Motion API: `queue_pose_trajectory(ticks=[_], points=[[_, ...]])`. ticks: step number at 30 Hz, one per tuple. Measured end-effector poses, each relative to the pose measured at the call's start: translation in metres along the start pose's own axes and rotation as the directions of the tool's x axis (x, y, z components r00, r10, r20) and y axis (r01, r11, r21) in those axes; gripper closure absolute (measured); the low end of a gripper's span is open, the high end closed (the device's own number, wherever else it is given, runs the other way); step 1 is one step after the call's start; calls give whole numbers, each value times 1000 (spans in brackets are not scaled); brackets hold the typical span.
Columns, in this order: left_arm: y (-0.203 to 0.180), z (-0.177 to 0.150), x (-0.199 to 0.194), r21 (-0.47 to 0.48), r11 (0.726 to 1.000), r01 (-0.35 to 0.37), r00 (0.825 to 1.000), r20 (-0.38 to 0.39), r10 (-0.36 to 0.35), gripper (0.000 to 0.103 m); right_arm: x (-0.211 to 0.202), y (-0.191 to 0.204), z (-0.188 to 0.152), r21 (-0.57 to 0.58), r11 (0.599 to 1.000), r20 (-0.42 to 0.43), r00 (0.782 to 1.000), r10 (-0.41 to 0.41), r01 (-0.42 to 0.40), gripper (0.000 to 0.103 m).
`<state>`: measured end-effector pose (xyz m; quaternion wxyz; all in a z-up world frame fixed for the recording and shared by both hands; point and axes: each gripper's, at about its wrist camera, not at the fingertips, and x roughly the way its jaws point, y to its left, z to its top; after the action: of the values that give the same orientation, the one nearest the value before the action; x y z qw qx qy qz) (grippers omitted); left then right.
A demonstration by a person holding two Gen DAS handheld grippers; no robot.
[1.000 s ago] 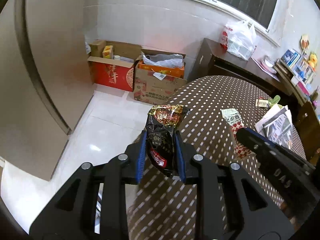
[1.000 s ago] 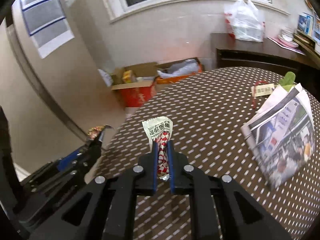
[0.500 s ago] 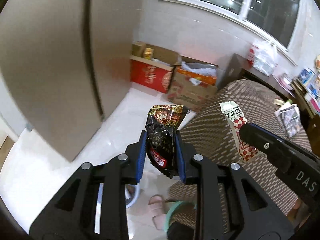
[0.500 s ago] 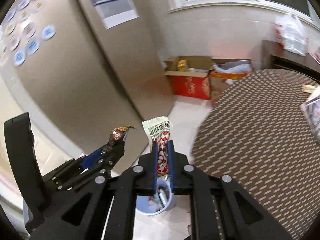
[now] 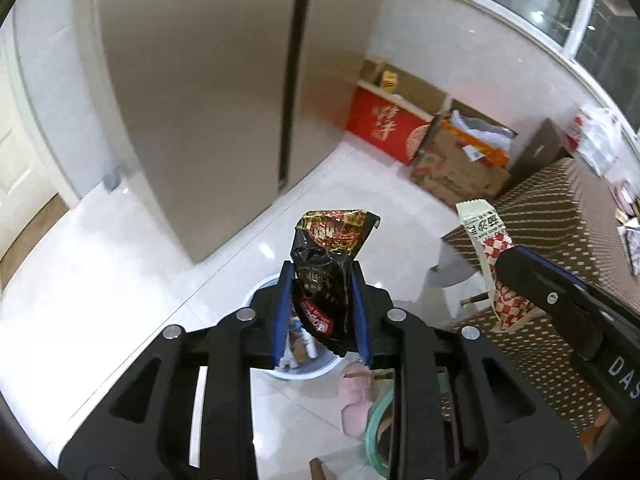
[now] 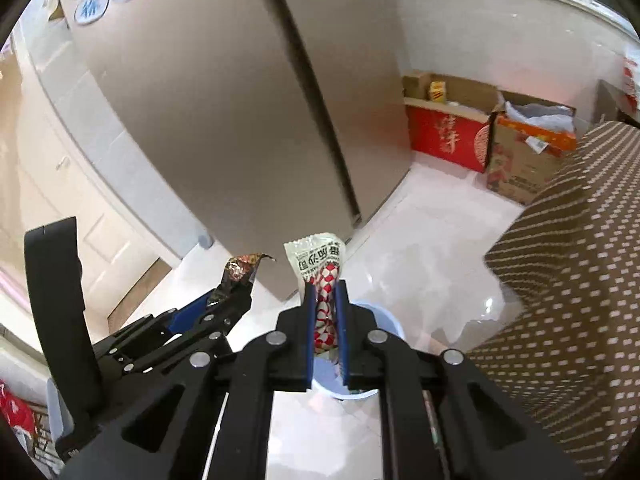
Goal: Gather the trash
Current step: 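Carry the dark wrapper in the left tool and candy wrapper in the right tool to the bin, then open the right tool over the bin while the left tool releases the dark wrapper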
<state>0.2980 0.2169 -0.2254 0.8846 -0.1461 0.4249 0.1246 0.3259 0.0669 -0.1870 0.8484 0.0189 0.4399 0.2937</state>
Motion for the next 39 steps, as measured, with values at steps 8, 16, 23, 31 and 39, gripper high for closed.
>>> queue_pose_trajectory(ticks=[8, 16, 23, 31, 39], points=[[29, -5, 17, -48, 997, -66, 998, -17, 66, 76, 47, 18, -3, 15, 1000, -35, 999, 26, -25, 89], [33, -3, 29, -61, 995, -74, 997, -32, 72, 76, 70, 17, -5, -23, 999, -42, 999, -29, 28, 70], [28, -5, 34, -49, 997, -57, 998, -38, 55, 76, 60, 7, -9, -19, 999, -29, 999, -37, 36, 70], [17, -5, 36, -30, 998, -51, 998, -46, 49, 76, 50, -3, -13, -6, 999, -13, 999, -45, 45, 67], [13, 2, 41, -19, 999, -40, 998, -52, 39, 75, 41, -5, -11, 9, 999, 19, 999, -37, 37, 63]])
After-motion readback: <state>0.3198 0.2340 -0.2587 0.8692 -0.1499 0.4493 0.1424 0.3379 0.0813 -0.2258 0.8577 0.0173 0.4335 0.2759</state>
